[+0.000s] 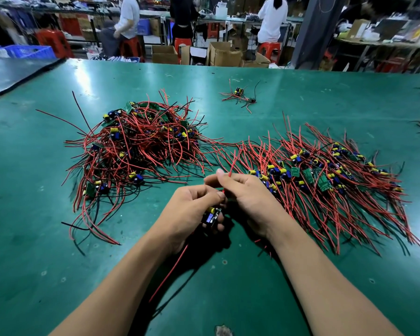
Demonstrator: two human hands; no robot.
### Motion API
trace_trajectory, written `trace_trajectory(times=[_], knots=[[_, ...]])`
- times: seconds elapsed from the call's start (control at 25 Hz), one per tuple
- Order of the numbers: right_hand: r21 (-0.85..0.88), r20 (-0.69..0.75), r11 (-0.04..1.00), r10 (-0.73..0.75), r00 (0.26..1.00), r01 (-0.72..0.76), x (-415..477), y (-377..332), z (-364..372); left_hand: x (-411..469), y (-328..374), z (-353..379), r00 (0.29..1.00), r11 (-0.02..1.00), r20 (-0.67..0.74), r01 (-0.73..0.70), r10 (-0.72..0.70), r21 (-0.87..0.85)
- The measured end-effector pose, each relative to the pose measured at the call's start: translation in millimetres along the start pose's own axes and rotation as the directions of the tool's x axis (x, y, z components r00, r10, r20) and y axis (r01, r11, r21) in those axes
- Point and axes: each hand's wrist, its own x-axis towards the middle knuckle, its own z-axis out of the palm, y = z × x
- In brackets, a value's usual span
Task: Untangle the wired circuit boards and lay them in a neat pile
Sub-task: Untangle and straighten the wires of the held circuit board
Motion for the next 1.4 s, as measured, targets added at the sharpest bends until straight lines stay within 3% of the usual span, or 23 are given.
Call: trace_trajectory(times=[0.08,0.2,0.4,0.52,0.6,0.72,0.84,1.0,1.2,1.4], knots=[[-0.088,-0.125,0.993,-0.084,0.988,0.074,3,0,-3,-1,0,1,0.999,1.000,0.034,0.016,-0.016,0.002],[-0.188,-0.192,0.969,-0.196,0.962,0.160,7,0,-2,-3,5,0,0.999,1.000,0.048,0.014,-0.014,0.003],[-0.191,-0.319,0.944,-0.319,0.892,0.269,10,-3,-9,-6,9,-1,0.992,0.998,0.123,0.000,-0.007,0.060],[-0.185,-0.338,0.945,-0.320,0.885,0.271,11,0,-11,-5,6,0,0.993,0.998,0.114,0.012,-0.018,0.055],[-0.107,-0.299,0.967,-0.252,0.921,0.230,10,-1,-11,-2,3,-1,0.997,0.999,0.074,0.015,-0.017,0.034],[0.006,-0.091,0.998,-0.066,0.994,0.067,5,0,-9,0,-2,-1,0.999,1.000,0.035,0.005,-0.005,-0.020],[0.099,0.135,0.994,0.031,0.990,-0.044,-1,0,-4,2,-2,-2,1.000,0.998,0.024,-0.003,0.005,-0.069],[0.154,0.209,0.986,0.026,0.978,-0.059,-2,0,-4,4,-1,-9,0.999,0.996,0.034,-0.015,0.018,-0.088],[0.196,0.004,0.976,-0.098,0.995,0.096,8,4,-5,5,-3,-12,0.993,0.999,0.112,-0.041,0.042,-0.008],[0.191,-0.248,0.923,-0.284,0.926,0.334,18,9,-12,3,-1,-10,0.977,0.996,0.206,-0.062,0.049,0.057]])
